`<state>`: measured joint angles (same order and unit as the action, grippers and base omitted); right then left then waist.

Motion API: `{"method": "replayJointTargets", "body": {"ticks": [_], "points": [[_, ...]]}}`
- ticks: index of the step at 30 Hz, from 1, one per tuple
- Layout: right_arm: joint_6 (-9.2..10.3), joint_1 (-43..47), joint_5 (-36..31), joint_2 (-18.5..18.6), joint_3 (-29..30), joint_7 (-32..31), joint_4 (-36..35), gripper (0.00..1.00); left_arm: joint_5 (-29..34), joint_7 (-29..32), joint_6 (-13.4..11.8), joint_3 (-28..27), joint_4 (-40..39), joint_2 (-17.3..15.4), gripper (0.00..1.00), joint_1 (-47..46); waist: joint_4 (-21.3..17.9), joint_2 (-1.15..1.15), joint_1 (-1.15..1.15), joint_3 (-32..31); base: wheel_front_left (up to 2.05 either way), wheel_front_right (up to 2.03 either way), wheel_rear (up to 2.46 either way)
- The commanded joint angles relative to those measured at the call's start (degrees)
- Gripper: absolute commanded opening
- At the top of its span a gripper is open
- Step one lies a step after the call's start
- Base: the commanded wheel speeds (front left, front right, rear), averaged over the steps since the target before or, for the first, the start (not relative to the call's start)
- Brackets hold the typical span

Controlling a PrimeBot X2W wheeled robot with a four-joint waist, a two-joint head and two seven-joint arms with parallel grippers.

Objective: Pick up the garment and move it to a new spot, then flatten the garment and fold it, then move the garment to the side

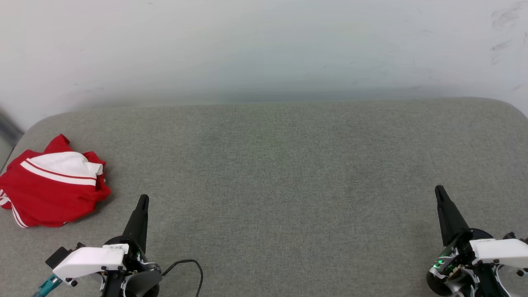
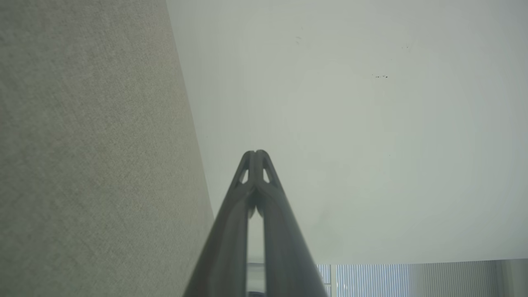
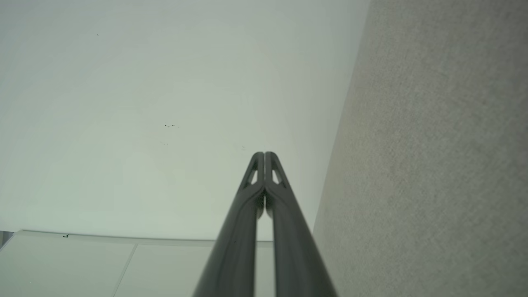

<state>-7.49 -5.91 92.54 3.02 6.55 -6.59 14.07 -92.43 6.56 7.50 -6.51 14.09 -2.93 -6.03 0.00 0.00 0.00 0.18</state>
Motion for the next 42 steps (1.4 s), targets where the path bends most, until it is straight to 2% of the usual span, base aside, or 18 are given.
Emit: {"method": "replayJointTargets", "body": {"ticks": [1,20,21,31,42], "points": [[0.00,-0.74,-0.31,-0.23,0.01,-0.11,0.05,0.00,0.13,0.17,0.12,-0.18,0.04,0.06,0.00,-0.53,0.00,0.00,0.00,0.00,0.00,0.00,0.00],[0.00,-0.74,-0.30,-0.23,-0.01,-0.09,0.05,0.00,0.11,0.15,0.12,-0.15,0.03,0.06,0.00,-0.52,0.00,0.00,0.00,0.00,0.00,0.00,0.00],[0.00,0.09,0.01,0.00,-0.02,0.02,0.15,1.00,-0.01,-0.02,0.00,0.03,0.17,0.01,1.00,0.07,0.00,0.00,0.00,0.00,0.00,0.00,0.00],[0.00,1.61,-2.36,-0.03,-0.15,2.03,0.50,1.00,2.34,-2.12,-0.02,-0.13,-0.14,0.15,1.00,1.45,-0.02,0.00,0.00,0.12,0.00,0.00,0.00],[0.00,1.97,-15.40,-0.05,0.10,5.00,-3.62,1.00,14.66,-5.07,-3.00,-0.01,-4.36,0.12,1.00,1.36,0.00,0.00,0.00,0.52,0.00,0.00,0.00]]}}
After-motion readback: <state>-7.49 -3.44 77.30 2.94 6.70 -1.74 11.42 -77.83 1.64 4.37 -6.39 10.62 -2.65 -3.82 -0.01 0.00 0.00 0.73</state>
